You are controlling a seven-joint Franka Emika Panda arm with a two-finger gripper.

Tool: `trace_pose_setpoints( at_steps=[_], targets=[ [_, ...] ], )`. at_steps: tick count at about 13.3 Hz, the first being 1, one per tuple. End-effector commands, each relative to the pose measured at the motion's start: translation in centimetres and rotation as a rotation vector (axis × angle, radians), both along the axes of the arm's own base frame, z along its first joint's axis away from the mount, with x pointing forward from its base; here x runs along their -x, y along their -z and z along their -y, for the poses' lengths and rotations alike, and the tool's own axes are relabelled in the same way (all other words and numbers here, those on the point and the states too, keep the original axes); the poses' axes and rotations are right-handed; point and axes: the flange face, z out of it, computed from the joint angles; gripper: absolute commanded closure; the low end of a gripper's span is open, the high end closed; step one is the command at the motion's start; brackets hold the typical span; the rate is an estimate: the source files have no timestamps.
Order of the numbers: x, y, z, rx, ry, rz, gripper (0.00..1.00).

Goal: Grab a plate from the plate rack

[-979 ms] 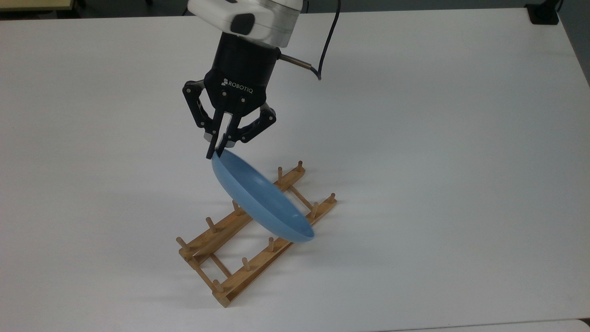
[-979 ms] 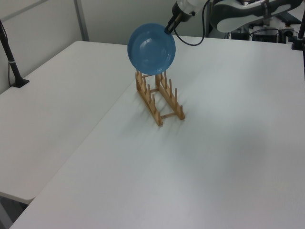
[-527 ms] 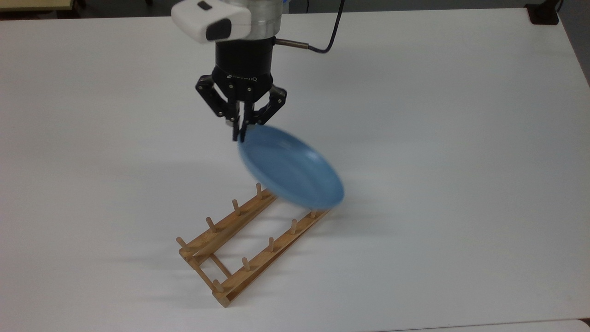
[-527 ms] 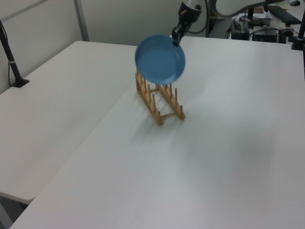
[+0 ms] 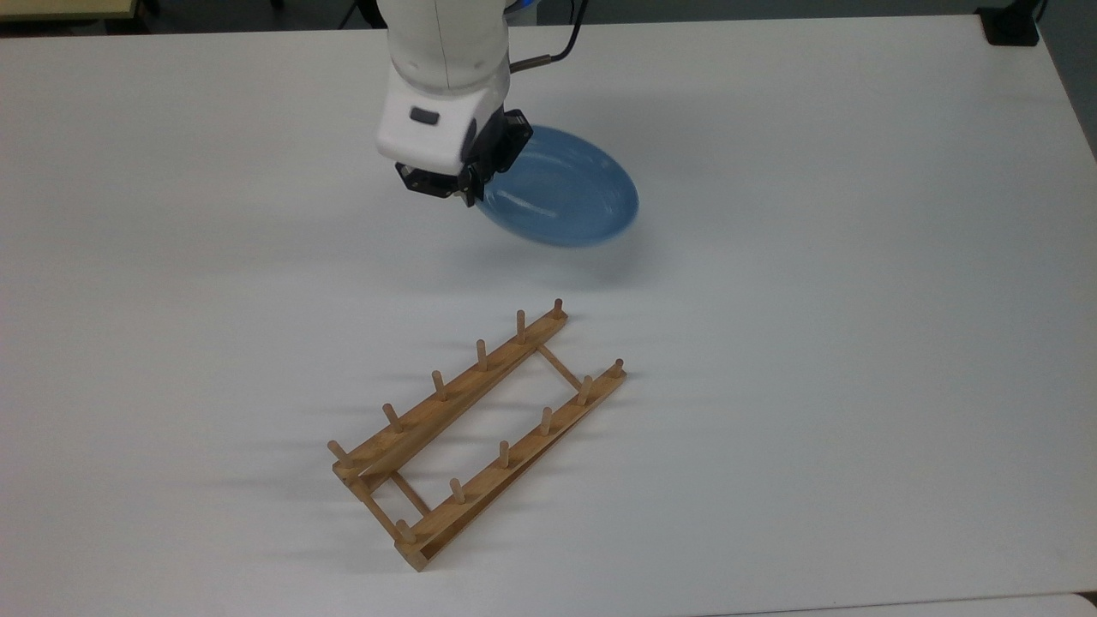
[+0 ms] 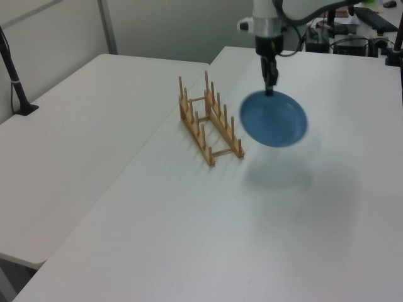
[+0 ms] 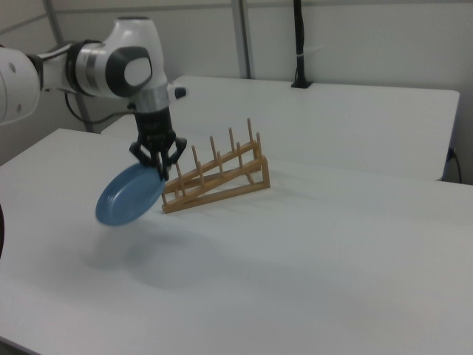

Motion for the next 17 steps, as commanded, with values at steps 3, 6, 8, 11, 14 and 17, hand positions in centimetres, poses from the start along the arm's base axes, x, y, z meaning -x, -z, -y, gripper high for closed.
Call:
trace_pose_setpoints(
  at_steps=[3, 6, 8, 11, 14, 17],
  targets=[
    [3.4, 10.1, -0.6, -0.071, -0.393, -0.265, 0.99],
    [3.3, 14.0, -0.2, -0.098, -0.449, -0.336, 0.99],
    [3.2, 15.2, -0.1, -0.101, -0.448, -0.355, 0.76],
    [2.9, 14.5, -0.2, -0.070, -0.345, -0.340, 0.21],
    [1.8, 9.1, -0.2, -0.003, -0.122, -0.237, 0.00],
    [2.1, 3.1, -0.2, 0.035, 0.021, -0.131, 0.00]
  ],
)
